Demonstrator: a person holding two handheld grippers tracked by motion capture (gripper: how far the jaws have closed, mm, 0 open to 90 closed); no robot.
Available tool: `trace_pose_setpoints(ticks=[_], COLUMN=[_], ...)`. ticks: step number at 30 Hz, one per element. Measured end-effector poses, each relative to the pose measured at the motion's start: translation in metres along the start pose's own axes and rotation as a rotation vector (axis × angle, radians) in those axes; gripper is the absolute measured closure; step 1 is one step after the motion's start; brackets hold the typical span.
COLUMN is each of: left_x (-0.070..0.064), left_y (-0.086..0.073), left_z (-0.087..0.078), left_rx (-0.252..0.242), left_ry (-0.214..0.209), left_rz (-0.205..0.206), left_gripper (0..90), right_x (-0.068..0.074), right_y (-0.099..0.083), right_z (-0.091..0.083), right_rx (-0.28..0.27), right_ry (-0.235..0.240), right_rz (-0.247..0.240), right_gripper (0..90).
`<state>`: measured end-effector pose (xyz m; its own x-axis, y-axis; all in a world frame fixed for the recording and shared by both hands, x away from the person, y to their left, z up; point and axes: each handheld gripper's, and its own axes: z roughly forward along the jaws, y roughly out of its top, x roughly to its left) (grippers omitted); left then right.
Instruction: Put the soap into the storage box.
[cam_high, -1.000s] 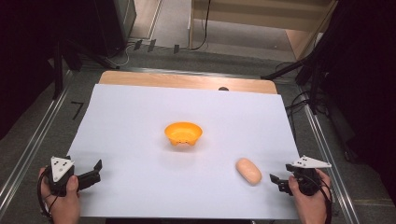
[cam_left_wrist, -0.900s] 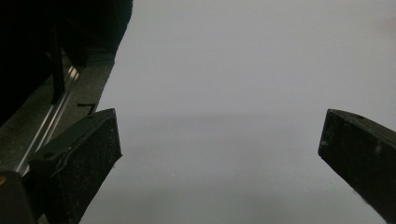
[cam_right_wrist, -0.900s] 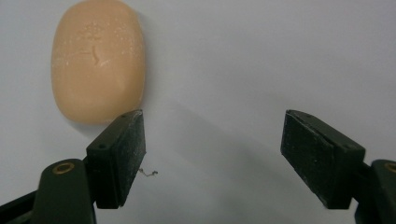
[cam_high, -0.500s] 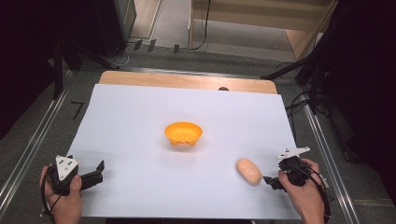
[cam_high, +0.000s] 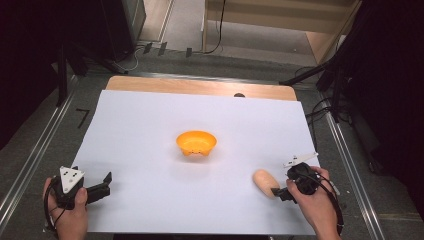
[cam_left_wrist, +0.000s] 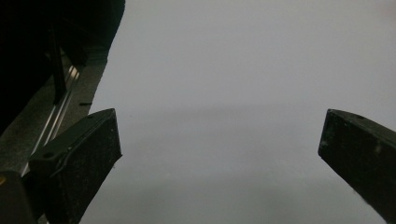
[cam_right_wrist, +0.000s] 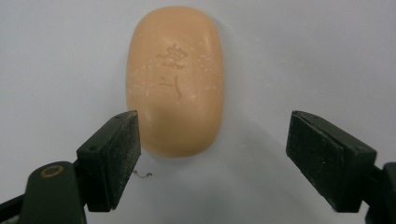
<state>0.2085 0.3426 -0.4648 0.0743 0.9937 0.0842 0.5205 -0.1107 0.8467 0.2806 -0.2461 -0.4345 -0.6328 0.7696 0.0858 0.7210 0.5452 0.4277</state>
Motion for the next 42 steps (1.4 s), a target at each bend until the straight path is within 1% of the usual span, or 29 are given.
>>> trace_pose_setpoints(ticks=[5, 8, 12, 14, 16, 17, 18, 19, 20, 22, 23, 28, 29, 30, 31, 32, 34, 37, 42], left_x=[0.000, 0.000, 0.000, 0.000, 0.000, 0.000, 0.000, 0.000, 0.000, 0.000, 0.001, 0.001, 0.000, 0.000, 0.000, 0.000, 0.000, 0.000, 0.000], left_y=[0.000, 0.000, 0.000, 0.000, 0.000, 0.000, 0.000, 0.000, 0.000, 0.000, 0.000, 0.000, 0.000, 0.000, 0.000, 0.000, 0.000, 0.000, 0.000], left_z=[0.000, 0.000, 0.001, 0.001, 0.001, 0.001, 0.001, 0.001, 0.001, 0.001, 0.001, 0.001, 0.001, 0.001, 0.001, 0.001, 0.001, 0.001, 0.001], left_rx=[0.002, 0.002, 0.003, 0.003, 0.003, 0.003, 0.004, 0.004, 0.004, 0.004, 0.003, 0.004, 0.001, 0.003, 0.004, 0.006, 0.007, 0.009, 0.003], left_ry=[0.000, -0.002, -0.002, -0.003, -0.003, -0.003, -0.003, -0.003, -0.004, -0.005, -0.006, -0.007, -0.007, -0.005, -0.005, -0.003, -0.003, -0.004, -0.005], left_rz=[-0.002, -0.003, -0.004, -0.005, -0.006, -0.007, -0.006, -0.006, -0.006, -0.007, -0.006, -0.007, -0.007, -0.006, -0.005, -0.004, 0.002, 0.006, 0.003], left_gripper=[0.0, 0.0, 0.0, 0.0, 0.0, 0.0, 0.0, 0.0, 0.0, 0.0, 0.0, 0.0, 0.0, 0.0, 0.0, 0.0, 0.0, 0.0, 0.0], right_x=[0.005, 0.008, 0.011, 0.012, 0.013, 0.015, 0.015, 0.015, 0.016, 0.017, 0.017, 0.020, 0.022, 0.022, 0.023, 0.024, 0.025, 0.025, 0.025], right_y=[0.008, 0.013, 0.018, 0.020, 0.021, 0.022, 0.023, 0.023, 0.024, 0.025, 0.026, 0.028, 0.028, 0.029, 0.029, 0.029, 0.030, 0.029, 0.029], right_z=[0.007, 0.012, 0.017, 0.020, 0.021, 0.024, 0.026, 0.026, 0.028, 0.030, 0.033, 0.037, 0.037, 0.038, 0.038, 0.038, 0.038, 0.039, 0.039], right_rx=[0.015, 0.020, 0.036, 0.044, 0.050, 0.062, 0.068, 0.068, 0.080, 0.085, 0.096, 0.120, 0.124, 0.124, 0.131, 0.131, 0.136, 0.133, 0.136], right_ry=[0.009, 0.024, 0.024, 0.028, 0.027, 0.023, 0.020, 0.020, 0.003, 0.003, -0.001, -0.021, -0.030, -0.046, -0.060, -0.063, -0.074, -0.069, -0.070], right_rz=[0.004, 0.008, 0.009, 0.001, 0.006, 0.005, 0.006, 0.006, 0.012, 0.011, 0.008, 0.006, 0.012, 0.002, -0.007, 0.000, -0.002, 0.005, 0.000], right_gripper=[18.4, 18.4, 18.4, 18.4, 18.4, 18.6, 20.7, 20.7, 23.5, 24.3, 25.6, 26.9, 28.5, 31.6, 32.5, 32.5, 32.7, 32.7, 32.2])
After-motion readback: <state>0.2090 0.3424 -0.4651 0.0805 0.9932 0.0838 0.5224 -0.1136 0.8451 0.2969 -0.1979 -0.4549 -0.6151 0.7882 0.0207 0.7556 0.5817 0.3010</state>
